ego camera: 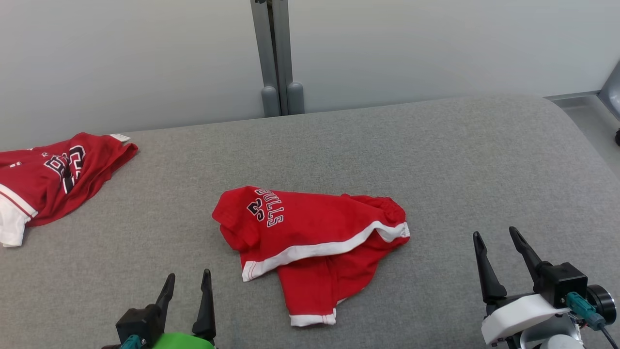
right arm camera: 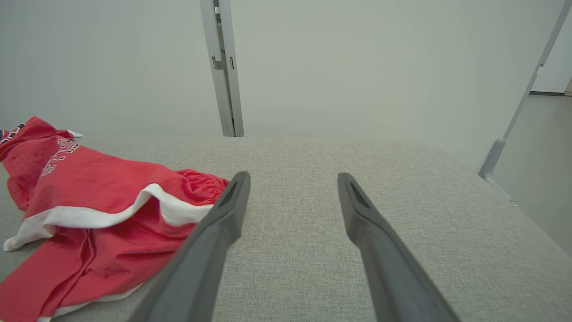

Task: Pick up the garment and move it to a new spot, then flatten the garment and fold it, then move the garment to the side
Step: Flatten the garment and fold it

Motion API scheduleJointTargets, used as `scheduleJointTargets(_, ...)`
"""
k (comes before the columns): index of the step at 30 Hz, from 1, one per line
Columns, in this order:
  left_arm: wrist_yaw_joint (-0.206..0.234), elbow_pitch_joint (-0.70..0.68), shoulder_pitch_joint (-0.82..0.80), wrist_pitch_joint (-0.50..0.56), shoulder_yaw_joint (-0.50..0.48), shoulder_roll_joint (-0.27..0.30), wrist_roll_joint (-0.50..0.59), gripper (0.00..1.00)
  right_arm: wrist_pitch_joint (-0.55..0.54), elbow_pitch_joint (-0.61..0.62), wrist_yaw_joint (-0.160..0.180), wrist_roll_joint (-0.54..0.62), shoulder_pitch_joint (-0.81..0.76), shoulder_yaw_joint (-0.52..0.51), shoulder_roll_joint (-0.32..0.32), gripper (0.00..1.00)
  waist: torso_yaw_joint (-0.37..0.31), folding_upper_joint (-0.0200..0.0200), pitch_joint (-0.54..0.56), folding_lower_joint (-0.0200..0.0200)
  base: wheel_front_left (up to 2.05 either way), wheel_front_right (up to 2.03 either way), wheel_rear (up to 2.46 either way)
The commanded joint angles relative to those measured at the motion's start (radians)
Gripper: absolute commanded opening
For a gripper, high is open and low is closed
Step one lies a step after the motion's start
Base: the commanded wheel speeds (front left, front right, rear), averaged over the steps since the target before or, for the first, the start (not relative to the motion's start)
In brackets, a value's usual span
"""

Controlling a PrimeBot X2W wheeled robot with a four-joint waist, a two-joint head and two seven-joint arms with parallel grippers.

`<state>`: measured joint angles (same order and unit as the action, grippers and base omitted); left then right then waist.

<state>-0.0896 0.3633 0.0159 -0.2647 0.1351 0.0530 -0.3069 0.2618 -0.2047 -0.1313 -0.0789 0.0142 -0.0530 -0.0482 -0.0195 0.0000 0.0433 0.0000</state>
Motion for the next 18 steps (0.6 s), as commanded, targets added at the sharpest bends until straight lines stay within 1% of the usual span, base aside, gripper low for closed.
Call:
scheduleJointTargets(1, -0.006, -0.003, 0.016, 0.000, -0.004, 0.000, 0.004, 1.00, 0.005, -0.004, 0.001, 0.000, 0.004, 0.001, -0.004, 1.00, 0.002, 0.0000, -0.001, 0.0000, 0.00, 0.00, 0.00)
scheduleJointTargets(11, -0.009, -0.008, 0.011, 0.001, -0.001, -0.002, -0.009, 1.00, 0.005, -0.036, 0.001, 0.013, 0.016, 0.012, -0.004, 1.00, 0.013, 0.0000, -0.004, 0.0000, 0.00, 0.00, 0.00)
scheduleJointTargets(13, -0.007, -0.015, 0.008, 0.000, 0.004, -0.002, -0.010, 1.00, 0.005, -0.061, 0.001, 0.009, 0.033, 0.020, -0.004, 1.00, 0.017, 0.0000, -0.007, 0.0000, 0.00, 0.00, 0.00)
scheduleJointTargets(15, -0.006, -0.023, 0.004, 0.000, 0.011, -0.002, -0.013, 1.00, 0.005, -0.093, 0.001, 0.029, 0.059, 0.023, -0.004, 1.00, 0.023, 0.0000, -0.012, 0.0000, 0.00, 0.00, 0.00)
scheduleJointTargets(18, -0.003, -0.035, -0.002, 0.000, 0.020, -0.002, -0.014, 1.00, 0.005, -0.173, 0.001, 0.043, 0.109, 0.038, -0.004, 1.00, 0.036, 0.0000, -0.020, 0.0000, 0.00, 0.00, 0.00)
